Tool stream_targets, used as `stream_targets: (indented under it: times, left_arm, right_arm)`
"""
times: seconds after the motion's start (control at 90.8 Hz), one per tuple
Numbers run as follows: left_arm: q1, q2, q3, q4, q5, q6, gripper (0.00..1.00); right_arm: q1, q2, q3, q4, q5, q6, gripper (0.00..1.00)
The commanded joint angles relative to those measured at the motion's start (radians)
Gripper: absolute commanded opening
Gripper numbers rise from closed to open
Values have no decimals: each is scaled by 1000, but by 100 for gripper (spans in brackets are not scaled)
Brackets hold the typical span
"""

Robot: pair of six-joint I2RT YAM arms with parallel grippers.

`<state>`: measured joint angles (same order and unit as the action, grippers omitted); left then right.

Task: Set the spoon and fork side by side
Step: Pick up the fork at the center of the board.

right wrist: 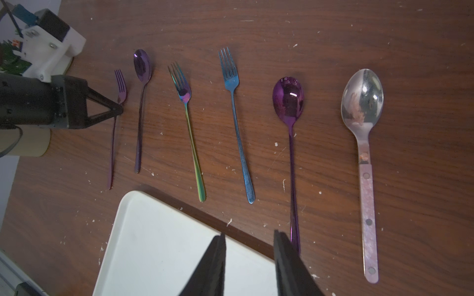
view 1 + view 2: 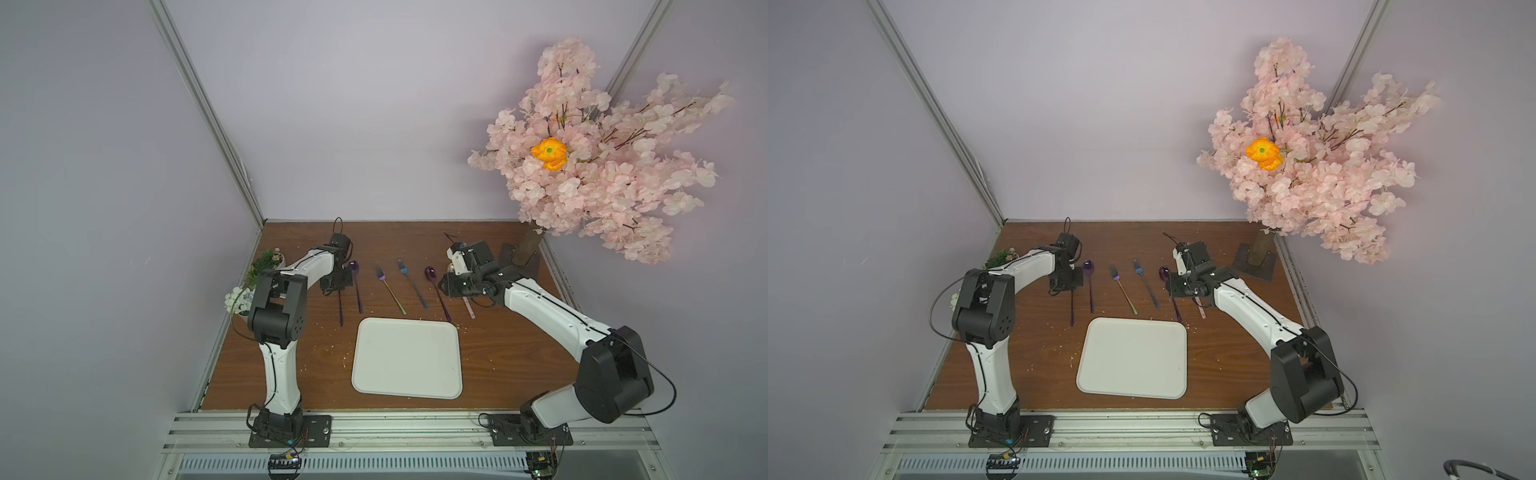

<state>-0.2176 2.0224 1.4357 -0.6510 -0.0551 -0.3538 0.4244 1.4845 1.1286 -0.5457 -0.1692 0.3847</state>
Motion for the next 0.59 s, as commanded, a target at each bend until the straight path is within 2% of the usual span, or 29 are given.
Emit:
stream_targets:
  times: [0.0, 0.319, 0.584]
  left_arm:
    - [-5, -70, -21, -54, 47, -25, 0]
    - [-40, -232, -100, -142, 107, -42, 0]
    - [-259, -280, -151, -175, 203, -146, 0]
  right_arm:
    - [4, -2, -9, 5, -4, -7, 35]
    - [5, 3, 2, 6, -10, -12, 35]
    - [4, -12, -14, 5, -9, 0, 35]
